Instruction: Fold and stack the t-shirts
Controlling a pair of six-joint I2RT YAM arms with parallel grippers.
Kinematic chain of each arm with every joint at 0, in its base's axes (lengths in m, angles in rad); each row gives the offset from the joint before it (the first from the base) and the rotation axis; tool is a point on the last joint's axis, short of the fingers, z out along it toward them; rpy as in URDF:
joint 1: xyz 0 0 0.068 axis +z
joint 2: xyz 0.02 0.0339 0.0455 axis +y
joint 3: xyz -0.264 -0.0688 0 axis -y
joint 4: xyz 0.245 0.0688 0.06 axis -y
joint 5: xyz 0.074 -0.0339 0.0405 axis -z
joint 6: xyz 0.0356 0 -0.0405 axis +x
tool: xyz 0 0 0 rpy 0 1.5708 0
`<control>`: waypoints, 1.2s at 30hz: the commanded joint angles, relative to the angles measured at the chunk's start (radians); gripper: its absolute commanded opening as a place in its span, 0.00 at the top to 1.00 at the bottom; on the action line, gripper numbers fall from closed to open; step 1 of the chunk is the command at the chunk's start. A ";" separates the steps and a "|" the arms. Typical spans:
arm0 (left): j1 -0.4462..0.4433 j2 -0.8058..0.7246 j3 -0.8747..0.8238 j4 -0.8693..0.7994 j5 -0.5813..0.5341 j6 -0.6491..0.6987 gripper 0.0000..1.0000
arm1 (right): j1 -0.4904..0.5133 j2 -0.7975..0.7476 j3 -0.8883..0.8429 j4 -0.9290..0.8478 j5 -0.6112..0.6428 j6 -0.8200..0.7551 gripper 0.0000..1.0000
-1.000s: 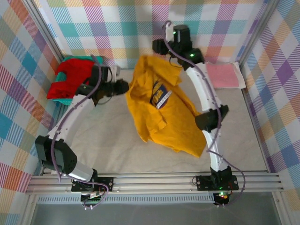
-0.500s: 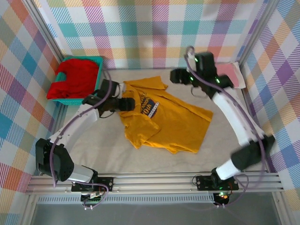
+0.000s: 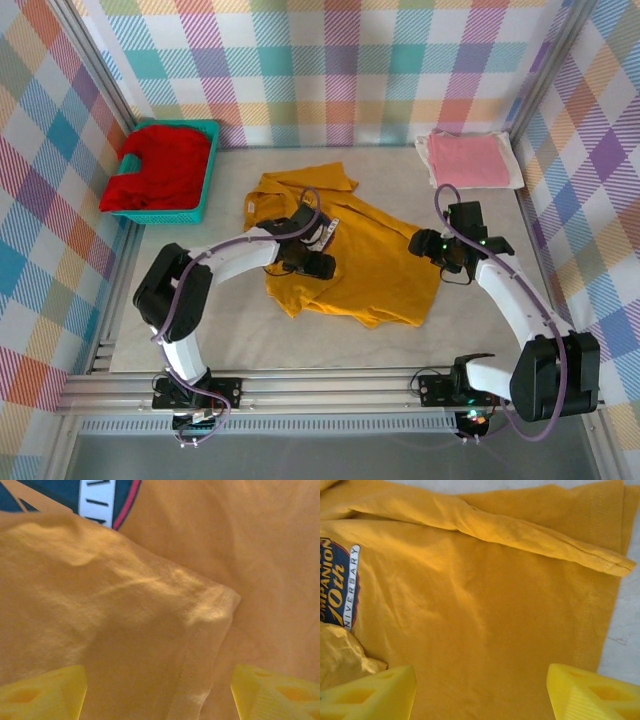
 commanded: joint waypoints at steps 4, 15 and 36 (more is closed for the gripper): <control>-0.105 0.030 0.043 0.005 -0.115 -0.025 0.24 | -0.023 -0.011 -0.068 0.138 -0.016 0.026 0.30; -0.176 0.197 0.208 -0.075 -0.314 0.038 0.25 | -0.025 -0.008 -0.106 0.250 -0.096 0.064 0.31; -0.187 0.176 0.248 -0.108 -0.457 -0.041 1.00 | -0.045 -0.025 -0.145 0.284 -0.122 0.061 0.31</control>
